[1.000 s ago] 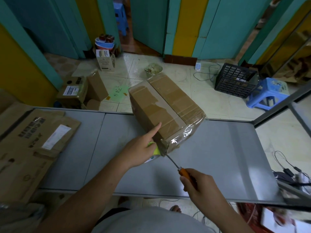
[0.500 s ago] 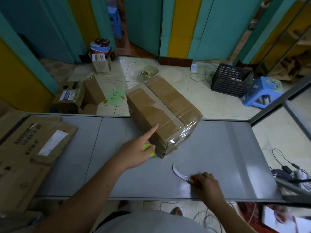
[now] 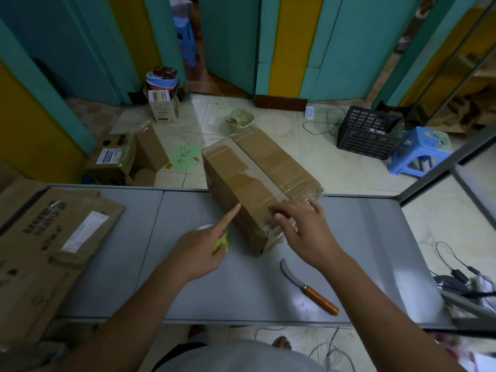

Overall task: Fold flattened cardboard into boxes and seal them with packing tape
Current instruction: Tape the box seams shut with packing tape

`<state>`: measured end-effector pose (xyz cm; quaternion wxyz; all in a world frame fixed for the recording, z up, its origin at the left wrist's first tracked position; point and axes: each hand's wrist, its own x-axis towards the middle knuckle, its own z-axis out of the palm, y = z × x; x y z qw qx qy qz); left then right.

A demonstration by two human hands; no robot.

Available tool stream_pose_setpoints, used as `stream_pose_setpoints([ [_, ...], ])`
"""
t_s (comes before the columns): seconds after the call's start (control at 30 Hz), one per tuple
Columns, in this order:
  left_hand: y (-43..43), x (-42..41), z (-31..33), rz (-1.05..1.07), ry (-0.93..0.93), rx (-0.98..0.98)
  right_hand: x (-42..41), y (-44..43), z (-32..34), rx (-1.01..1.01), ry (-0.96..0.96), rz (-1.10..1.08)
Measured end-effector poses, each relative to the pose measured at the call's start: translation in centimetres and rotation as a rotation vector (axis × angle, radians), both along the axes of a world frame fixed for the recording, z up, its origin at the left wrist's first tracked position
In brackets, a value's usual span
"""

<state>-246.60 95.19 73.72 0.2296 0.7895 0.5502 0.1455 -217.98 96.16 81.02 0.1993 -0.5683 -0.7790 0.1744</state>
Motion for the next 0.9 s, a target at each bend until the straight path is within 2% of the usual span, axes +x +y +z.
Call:
stream_pose_setpoints([
  [0.07,-0.3,-1.3,-0.8,0.057,0.070,0.065,0.0,-0.1,-0.6,-0.016,0.012,-0.006],
  [0.13,-0.9,-2.8,-2.1,0.101,0.087,0.043,0.0,-0.4,-1.2,-0.009,0.034,-0.008],
  [0.3,-2.8,-4.7,-4.8,0.150,0.051,-0.134,0.0,-0.3,-1.6,-0.012,0.058,-0.024],
  [0.5,-3.1,-4.6,-5.6,0.232,0.000,-0.120,0.5,0.1,-1.1,-0.021,0.045,-0.012],
  [0.57,-2.7,-3.5,-5.1,0.288,-0.131,-0.082,0.6,0.2,-1.0,-0.018,0.052,0.000],
  [0.67,-1.0,0.0,-3.4,0.372,-0.434,-0.080,0.8,0.8,-0.7,0.000,0.060,0.011],
  [0.8,1.9,5.3,-0.5,0.523,-0.817,-0.346,1.1,2.3,-0.3,0.007,0.079,-0.010],
  [0.9,3.5,7.8,0.8,0.566,-0.889,-0.440,1.3,3.4,0.0,0.035,0.069,-0.026],
])
